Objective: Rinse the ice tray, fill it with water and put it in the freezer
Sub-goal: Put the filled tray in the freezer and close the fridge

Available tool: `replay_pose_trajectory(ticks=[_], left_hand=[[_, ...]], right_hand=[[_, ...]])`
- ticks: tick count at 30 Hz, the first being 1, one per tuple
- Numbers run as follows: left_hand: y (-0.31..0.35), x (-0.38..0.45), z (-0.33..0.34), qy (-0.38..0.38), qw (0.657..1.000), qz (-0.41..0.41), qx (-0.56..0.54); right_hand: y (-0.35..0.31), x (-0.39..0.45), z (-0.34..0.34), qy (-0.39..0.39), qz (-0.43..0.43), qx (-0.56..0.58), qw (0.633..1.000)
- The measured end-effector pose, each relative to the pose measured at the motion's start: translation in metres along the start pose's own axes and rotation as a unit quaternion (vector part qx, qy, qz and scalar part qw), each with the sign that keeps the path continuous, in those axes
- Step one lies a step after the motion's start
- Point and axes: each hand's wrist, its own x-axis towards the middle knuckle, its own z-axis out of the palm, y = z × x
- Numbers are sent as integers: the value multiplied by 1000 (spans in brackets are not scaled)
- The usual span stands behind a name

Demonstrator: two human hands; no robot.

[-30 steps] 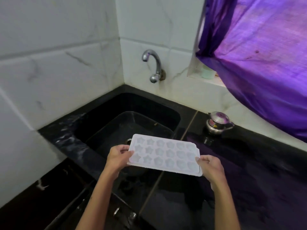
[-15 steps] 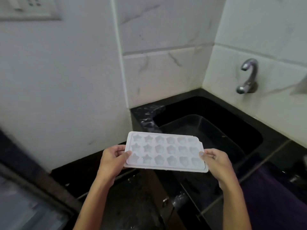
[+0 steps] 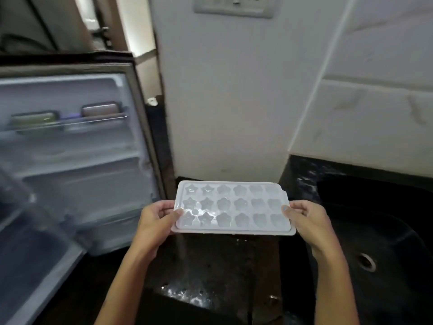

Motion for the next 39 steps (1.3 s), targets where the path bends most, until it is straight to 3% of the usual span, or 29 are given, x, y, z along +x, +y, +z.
replay_pose_trajectory(ticks=[6, 16, 30, 39], left_hand=[[-15, -27, -85, 130, 991, -6, -30], [-28, -53, -237, 315, 947, -20, -59], [-26, -45, -395, 494, 867, -26, -60], [-12, -5, -472, 562, 824, -66, -23]], right_hand=[[-34, 9, 92, -140, -53, -25, 988], [-116, -17, 275, -317, -138, -67, 936], [-211, -71, 489, -432, -247, -117, 859], [-280, -71, 605, -480, -317, -126, 808]])
